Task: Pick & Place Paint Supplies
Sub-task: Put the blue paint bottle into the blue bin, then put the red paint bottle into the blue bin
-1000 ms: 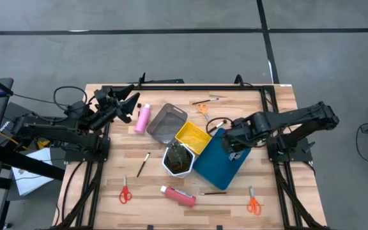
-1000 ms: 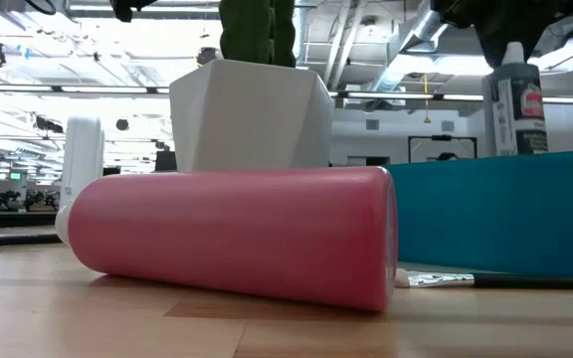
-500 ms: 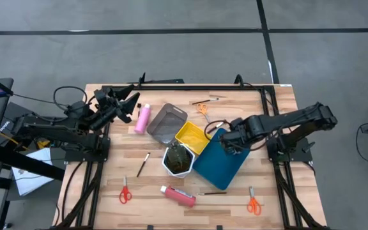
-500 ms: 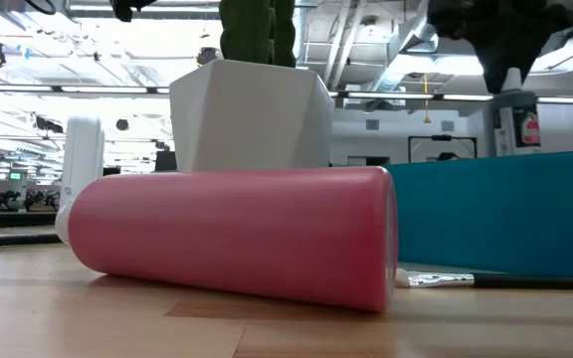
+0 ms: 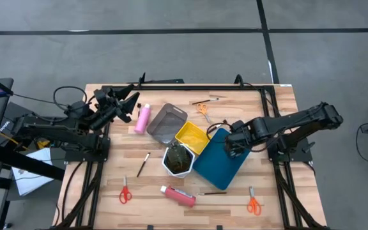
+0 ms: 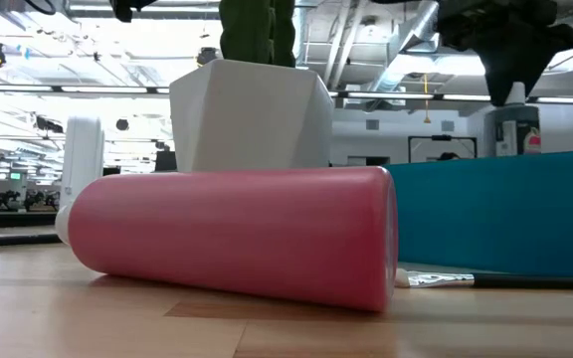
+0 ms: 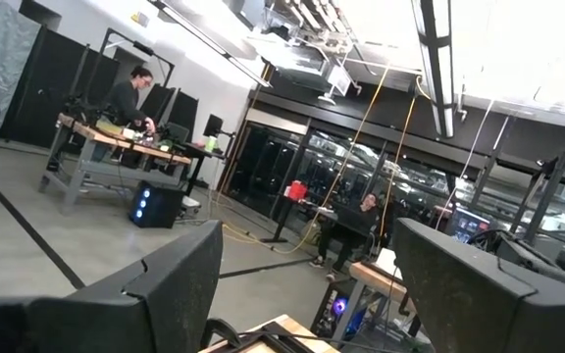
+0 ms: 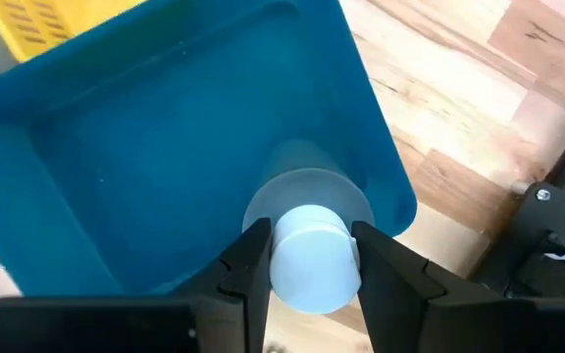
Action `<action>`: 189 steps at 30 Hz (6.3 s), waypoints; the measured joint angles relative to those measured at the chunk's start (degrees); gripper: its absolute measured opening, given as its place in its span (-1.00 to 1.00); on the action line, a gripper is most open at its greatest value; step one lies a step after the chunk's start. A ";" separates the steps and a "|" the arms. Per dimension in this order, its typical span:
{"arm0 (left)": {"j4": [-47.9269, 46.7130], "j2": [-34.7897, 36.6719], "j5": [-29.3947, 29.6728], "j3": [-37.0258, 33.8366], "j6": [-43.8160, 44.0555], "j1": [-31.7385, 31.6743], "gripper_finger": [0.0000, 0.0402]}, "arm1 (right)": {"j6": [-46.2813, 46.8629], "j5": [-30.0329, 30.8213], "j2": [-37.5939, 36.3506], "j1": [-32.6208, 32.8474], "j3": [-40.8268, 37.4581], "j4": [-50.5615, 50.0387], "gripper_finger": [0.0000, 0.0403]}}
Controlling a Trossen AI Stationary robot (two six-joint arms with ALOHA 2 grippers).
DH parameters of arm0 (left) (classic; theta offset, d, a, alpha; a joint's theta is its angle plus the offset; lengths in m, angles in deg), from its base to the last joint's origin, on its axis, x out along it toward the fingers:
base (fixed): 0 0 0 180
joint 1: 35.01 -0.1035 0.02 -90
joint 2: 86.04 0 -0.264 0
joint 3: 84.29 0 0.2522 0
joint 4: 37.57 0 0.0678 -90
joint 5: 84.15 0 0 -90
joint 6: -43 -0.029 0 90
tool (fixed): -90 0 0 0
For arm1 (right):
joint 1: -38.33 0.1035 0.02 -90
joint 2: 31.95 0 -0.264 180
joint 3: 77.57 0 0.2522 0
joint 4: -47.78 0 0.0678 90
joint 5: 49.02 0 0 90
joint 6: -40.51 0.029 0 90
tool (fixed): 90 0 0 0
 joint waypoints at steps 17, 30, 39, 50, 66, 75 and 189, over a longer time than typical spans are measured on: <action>-0.04 -0.01 0.00 0.00 2.49 -1.02 0.46 | 0.61 -2.40 -3.35 -0.11 -4.64 4.08 -0.44; -0.07 0.01 0.00 0.00 2.56 -1.02 0.46 | -0.92 -2.71 -3.16 -0.13 -4.80 4.43 0.16; -0.07 -0.01 0.25 0.00 2.56 -1.02 0.46 | 1.02 -0.60 -8.16 -0.20 -4.17 4.34 0.23; -0.04 0.01 1.34 0.00 3.17 -0.99 0.46 | -8.61 24.80 -22.18 0.57 -0.40 18.84 0.24; -11.80 -0.11 -3.22 0.04 9.56 5.95 0.46 | -38.77 32.17 -30.22 -2.87 -0.38 44.53 0.24; -21.48 -5.00 -20.32 0.04 30.40 13.97 0.46 | -48.86 27.97 -30.31 -6.08 -0.38 53.44 0.24; -11.11 -52.52 -28.30 0.00 17.56 36.97 -0.46 | -51.12 14.58 -28.23 10.51 -0.40 81.34 0.24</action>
